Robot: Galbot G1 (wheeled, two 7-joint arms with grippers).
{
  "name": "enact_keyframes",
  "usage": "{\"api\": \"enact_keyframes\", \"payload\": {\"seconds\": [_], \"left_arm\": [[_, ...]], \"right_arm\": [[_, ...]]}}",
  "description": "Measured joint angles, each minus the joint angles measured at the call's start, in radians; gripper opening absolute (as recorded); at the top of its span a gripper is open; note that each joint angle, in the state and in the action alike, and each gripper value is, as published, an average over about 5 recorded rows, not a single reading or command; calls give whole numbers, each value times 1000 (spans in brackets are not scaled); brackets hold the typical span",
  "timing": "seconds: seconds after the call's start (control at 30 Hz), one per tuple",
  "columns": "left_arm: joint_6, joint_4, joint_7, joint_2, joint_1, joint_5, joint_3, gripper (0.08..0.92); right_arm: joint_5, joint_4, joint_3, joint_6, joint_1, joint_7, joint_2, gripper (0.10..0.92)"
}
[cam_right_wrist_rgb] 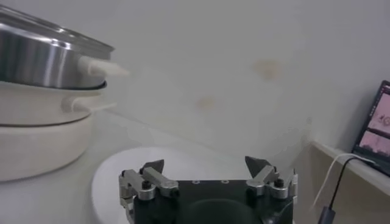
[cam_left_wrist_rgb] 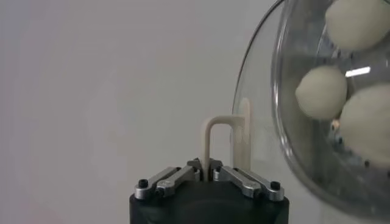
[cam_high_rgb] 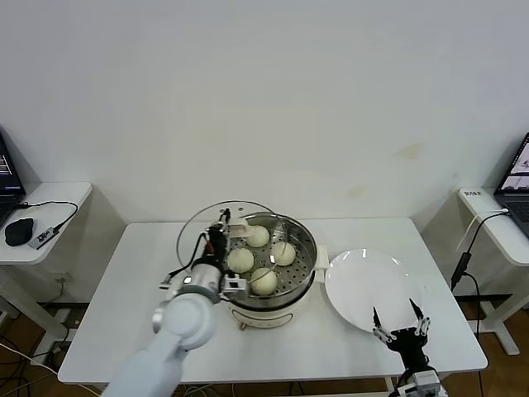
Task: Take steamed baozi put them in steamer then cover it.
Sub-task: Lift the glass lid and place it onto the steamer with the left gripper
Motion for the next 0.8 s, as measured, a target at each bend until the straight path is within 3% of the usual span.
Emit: {"api": "enact_keyframes", "payload": {"seconds": [0.43,0.8], "left_arm": [[11,78,21,-138,-11,103,60,142],[-2,134,4,-193,0,153,63,142]], "right_arm": [[-17,-18,-6,14,3,5,3,823],[-17,-30,-9,21,2,7,-3,823]]}}
